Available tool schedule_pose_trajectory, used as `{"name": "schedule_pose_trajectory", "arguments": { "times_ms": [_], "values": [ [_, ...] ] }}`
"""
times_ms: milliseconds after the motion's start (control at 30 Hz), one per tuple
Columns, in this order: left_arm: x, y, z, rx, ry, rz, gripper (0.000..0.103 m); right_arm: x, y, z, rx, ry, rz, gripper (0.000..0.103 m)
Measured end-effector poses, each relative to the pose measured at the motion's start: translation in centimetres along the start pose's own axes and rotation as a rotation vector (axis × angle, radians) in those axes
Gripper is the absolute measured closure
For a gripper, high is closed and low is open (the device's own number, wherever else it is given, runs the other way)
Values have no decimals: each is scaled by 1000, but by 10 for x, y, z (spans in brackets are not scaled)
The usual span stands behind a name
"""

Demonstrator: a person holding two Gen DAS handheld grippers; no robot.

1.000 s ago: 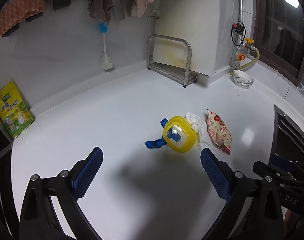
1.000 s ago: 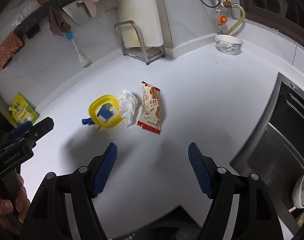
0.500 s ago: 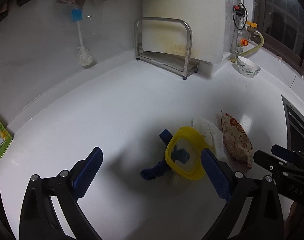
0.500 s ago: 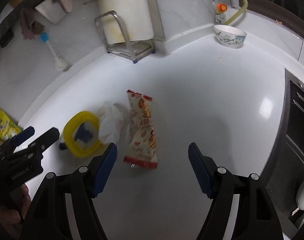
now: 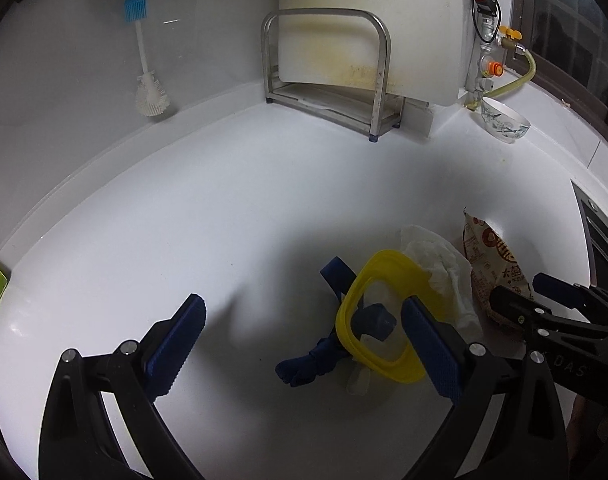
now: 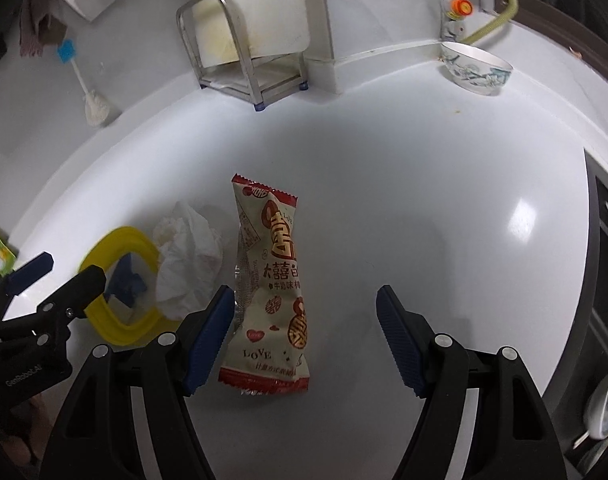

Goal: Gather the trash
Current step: 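Grasp the red-and-white snack packet with the right tool while the left tool grasps the yellow lid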

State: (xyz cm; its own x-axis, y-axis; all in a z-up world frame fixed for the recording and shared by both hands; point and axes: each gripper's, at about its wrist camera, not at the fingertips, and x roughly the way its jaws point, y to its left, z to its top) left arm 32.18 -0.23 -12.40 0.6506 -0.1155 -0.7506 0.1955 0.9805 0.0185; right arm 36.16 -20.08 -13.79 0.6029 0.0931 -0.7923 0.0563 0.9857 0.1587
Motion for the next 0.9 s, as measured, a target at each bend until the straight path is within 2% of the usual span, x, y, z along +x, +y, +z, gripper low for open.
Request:
{"name": "schedule_pose_trajectory", "arguments": {
  "times_ms": [200, 267, 467, 667, 733, 767, 833, 900],
  "values": [
    [2, 1, -1, -9, -1, -6, 8, 4, 1, -1, -23, -7, -5, 34],
    [3, 1, -1, -8, -1, -9, 14, 4, 1, -1, -30, -8, -2, 42],
    [3, -7, -4, 18, -1, 5, 24, 4, 4, -2, -45, -8, -3, 46],
    [9, -13, -8, 35, 34, -11, 47, 2, 5, -5, -57, -12, -8, 54],
    [9, -13, -8, 36, 37, -24, 63, 1, 4, -6, -56, -13, -9, 56],
    [9, -13, -8, 36, 39, -32, 67, 1, 4, -5, -57, -13, -7, 57],
    [9, -13, -7, 34, 42, -49, 83, 1, 4, -5, -55, -11, -2, 62],
    [8, -13, -7, 34, 42, -54, 87, 0, 4, -5, -53, -10, 2, 66]
  ]
}}
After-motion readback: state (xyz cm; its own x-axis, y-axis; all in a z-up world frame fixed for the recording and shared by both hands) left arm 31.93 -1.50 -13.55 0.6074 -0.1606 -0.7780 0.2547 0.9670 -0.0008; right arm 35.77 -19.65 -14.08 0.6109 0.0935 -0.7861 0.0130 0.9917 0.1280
